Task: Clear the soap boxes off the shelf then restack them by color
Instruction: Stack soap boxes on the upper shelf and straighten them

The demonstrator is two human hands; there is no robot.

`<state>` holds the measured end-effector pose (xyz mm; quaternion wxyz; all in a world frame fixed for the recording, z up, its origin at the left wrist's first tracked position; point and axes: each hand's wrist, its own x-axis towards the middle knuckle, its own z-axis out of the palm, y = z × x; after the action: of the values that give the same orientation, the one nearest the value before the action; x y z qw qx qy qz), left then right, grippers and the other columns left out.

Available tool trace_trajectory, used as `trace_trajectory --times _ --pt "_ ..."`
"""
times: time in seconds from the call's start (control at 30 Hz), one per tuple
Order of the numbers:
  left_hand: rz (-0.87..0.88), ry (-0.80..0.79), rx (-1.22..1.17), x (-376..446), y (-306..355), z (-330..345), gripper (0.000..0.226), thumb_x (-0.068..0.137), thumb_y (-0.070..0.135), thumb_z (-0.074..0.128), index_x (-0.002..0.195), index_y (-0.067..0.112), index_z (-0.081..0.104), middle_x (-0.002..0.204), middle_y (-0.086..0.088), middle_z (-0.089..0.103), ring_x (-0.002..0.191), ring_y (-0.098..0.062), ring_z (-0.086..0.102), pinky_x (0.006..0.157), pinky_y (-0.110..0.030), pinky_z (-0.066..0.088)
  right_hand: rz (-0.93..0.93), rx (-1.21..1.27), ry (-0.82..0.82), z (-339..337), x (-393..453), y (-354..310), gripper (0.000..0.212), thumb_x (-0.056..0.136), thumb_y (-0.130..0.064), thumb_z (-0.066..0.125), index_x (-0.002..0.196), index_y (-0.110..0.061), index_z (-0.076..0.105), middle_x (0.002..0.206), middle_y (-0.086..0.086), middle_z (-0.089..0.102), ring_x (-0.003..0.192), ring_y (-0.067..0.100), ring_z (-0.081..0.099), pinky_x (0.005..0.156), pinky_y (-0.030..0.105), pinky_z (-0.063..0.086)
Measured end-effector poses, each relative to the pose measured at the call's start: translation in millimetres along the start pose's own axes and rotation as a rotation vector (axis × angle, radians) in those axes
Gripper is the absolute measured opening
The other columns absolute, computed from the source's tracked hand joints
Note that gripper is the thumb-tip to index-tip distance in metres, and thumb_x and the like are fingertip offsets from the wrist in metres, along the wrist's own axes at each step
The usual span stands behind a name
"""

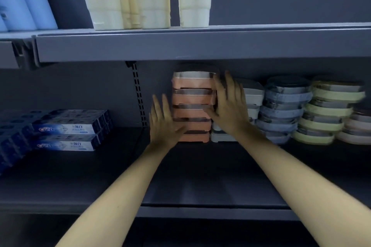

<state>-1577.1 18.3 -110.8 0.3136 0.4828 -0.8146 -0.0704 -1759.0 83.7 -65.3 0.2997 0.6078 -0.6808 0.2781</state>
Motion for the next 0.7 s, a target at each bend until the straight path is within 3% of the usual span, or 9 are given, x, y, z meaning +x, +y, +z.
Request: trace_trajectory --times 0.07,0.13,0.3,0.37,0.47,0.53,0.7 --pt "-0.063 -0.053 -0.151 -9 -6 14 0.119 0.078 0.049 0.068 0.143 0.014 -0.025 0.154 -0.012 -0.025 0.144 -0.026 -0.012 0.117 -0.038 -0.003 0.020 0.052 0.060 6 -23 -7 0.082 0.082 -0.037 0.063 0.148 -0.012 0.020 0.149 0.020 0.026 0.131 0.036 0.030 0.109 0.049 0.026" --pt "-0.095 -0.084 -0.158 -15 -12 27 0.115 0.081 0.048 0.065 0.144 0.010 -0.024 0.155 -0.011 -0.021 0.145 -0.024 -0.011 0.118 -0.037 -0.003 0.023 0.085 0.071 16 -46 -13 0.073 0.084 -0.028 0.061 0.145 -0.011 0.027 0.146 0.017 0.032 0.131 0.031 0.029 0.109 0.047 0.028" --pt "-0.156 -0.126 -0.047 -20 -17 42 0.098 0.090 0.050 0.051 0.147 0.008 -0.016 0.157 -0.011 -0.016 0.145 -0.025 -0.008 0.119 -0.040 -0.002 0.012 -0.092 -0.130 50 -82 -17 0.073 0.075 -0.029 0.071 0.137 -0.004 0.044 0.144 0.016 0.040 0.131 0.030 0.027 0.111 0.050 0.024" --pt "-0.171 -0.134 -0.008 -19 -17 44 0.089 0.093 0.052 0.044 0.149 0.006 -0.009 0.157 -0.012 -0.012 0.145 -0.026 -0.006 0.118 -0.040 -0.002 0.047 -0.133 -0.159 56 -88 -20 0.071 0.075 -0.030 0.070 0.136 -0.002 0.046 0.143 0.017 0.041 0.130 0.031 0.029 0.107 0.050 0.031" --pt "-0.167 -0.130 -0.003 -15 -19 44 0.080 0.095 0.051 0.039 0.150 0.005 0.002 0.158 -0.013 0.001 0.146 -0.026 0.000 0.118 -0.039 -0.001 0.132 -0.148 -0.145 59 -90 -24 0.062 0.068 -0.026 0.076 0.122 -0.003 0.059 0.123 0.016 0.055 0.107 0.032 0.045 0.086 0.044 0.048" --pt "-0.157 -0.118 -0.046 -9 -23 45 0.077 0.095 0.049 0.041 0.149 0.003 0.013 0.156 -0.015 0.015 0.145 -0.027 0.010 0.118 -0.039 0.005 0.158 -0.139 -0.137 61 -87 -25 0.051 0.067 -0.021 0.077 0.112 -0.002 0.065 0.104 0.015 0.061 0.089 0.033 0.057 0.072 0.041 0.051" --pt "-0.130 -0.132 -0.109 7 -32 50 0.061 0.092 0.043 0.049 0.137 0.002 0.040 0.135 -0.016 0.050 0.128 -0.032 0.041 0.108 -0.045 0.031 0.139 -0.128 -0.116 69 -77 -21 0.041 0.062 -0.014 0.080 0.099 0.000 0.069 0.083 0.012 0.065 0.068 0.030 0.063 0.061 0.036 0.051"
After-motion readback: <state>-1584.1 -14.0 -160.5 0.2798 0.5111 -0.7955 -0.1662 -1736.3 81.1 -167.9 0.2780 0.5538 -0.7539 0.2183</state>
